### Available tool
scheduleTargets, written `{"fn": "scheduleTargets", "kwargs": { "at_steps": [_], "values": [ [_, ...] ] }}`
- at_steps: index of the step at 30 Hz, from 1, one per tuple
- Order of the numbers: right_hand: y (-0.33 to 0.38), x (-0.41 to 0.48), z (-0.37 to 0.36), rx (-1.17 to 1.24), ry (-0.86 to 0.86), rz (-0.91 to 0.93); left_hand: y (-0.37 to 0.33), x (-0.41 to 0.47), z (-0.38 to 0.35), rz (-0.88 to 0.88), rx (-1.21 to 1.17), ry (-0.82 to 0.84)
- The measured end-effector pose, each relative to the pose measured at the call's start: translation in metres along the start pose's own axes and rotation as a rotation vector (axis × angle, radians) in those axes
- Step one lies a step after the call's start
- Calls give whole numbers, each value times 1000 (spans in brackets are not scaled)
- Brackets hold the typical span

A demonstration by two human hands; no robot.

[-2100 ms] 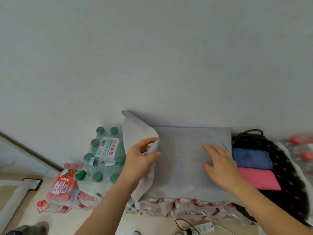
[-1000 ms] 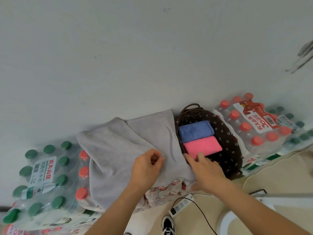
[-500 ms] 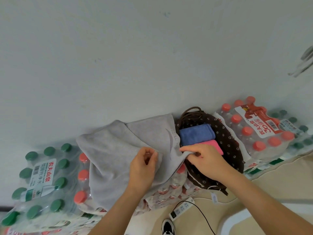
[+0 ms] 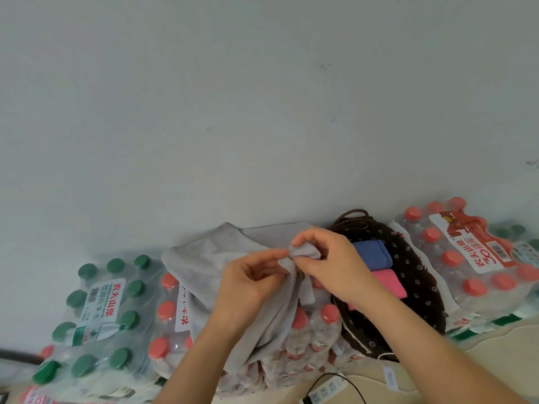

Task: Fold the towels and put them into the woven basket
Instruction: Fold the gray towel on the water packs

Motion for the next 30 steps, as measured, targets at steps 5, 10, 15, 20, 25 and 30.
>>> {"fn": "scheduleTargets", "kwargs": {
  "at_steps": [5,10,15,20,25,30],
  "values": [
    [27,6,-4,257,19,-43,-37,7,20,-199,269,-73],
    [53,4,-13,276,33,-4,-85,6,27,-394,361,-65],
    [70,0,-15,301,63,12,-108,5,32,-467,451,-99],
    [72,1,-18,308,103,-8,-115,4,38,-512,511,-171],
    [72,1,-20,228,109,11,-119,2,37,-576,612,-187],
    [77,0,-22,159,129,34,-119,3,38,-575,656,-182]
  ]
}}
Point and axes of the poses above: each hand's wrist, its own x-axis towards the middle knuckle, its own z-axis out of the back of the hand, y = z × x, the point moved 9 cm from there along x, towards the middle knuckle, and after that the axes turned 2 degrees about -y, right-handed, at the moved point
